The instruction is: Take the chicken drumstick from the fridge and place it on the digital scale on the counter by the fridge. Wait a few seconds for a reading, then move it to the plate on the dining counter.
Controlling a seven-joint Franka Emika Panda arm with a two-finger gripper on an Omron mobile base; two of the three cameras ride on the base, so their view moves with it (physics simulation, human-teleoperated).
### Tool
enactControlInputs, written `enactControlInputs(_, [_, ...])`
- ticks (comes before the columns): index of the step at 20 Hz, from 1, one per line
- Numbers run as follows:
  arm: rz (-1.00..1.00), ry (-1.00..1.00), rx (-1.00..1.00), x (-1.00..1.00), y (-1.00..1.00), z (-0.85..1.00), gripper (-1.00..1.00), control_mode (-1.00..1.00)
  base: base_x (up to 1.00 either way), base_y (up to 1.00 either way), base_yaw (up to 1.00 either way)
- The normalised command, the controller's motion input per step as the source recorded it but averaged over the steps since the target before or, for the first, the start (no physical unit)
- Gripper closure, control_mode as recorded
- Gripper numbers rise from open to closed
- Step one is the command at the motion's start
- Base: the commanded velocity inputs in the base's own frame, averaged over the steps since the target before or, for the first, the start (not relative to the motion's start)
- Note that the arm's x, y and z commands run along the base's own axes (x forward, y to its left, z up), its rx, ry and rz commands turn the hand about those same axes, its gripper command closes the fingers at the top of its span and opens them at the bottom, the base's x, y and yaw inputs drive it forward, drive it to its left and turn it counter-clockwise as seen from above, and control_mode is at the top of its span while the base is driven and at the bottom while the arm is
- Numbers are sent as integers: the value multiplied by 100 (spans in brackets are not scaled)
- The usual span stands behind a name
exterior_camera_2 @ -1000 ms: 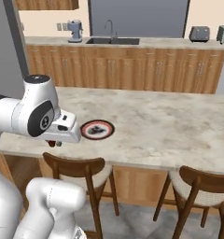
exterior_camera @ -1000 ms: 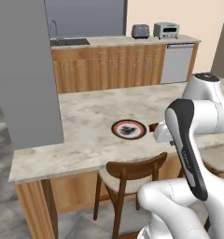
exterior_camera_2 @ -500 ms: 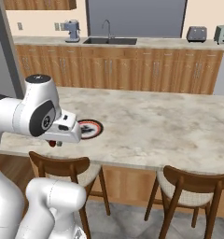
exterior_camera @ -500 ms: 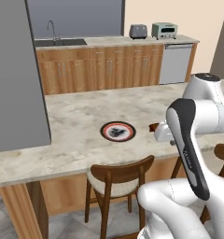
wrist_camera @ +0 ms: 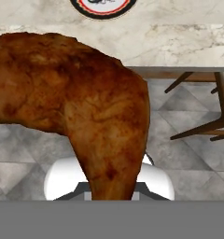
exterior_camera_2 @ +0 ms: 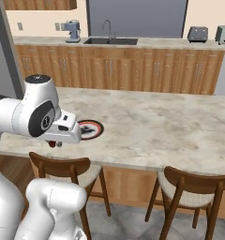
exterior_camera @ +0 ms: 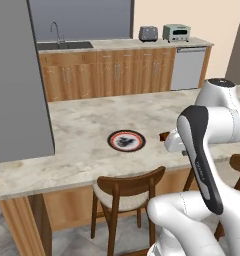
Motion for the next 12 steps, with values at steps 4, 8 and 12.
enactControlInputs(4, [0,0,0,0,0,0,100,100,0,0,0])
enactControlInputs(8, [0,0,0,7,6,0,100,-100,4,6,0])
enactControlInputs(12, [0,0,0,83,56,-11,100,-100,0,0,0])
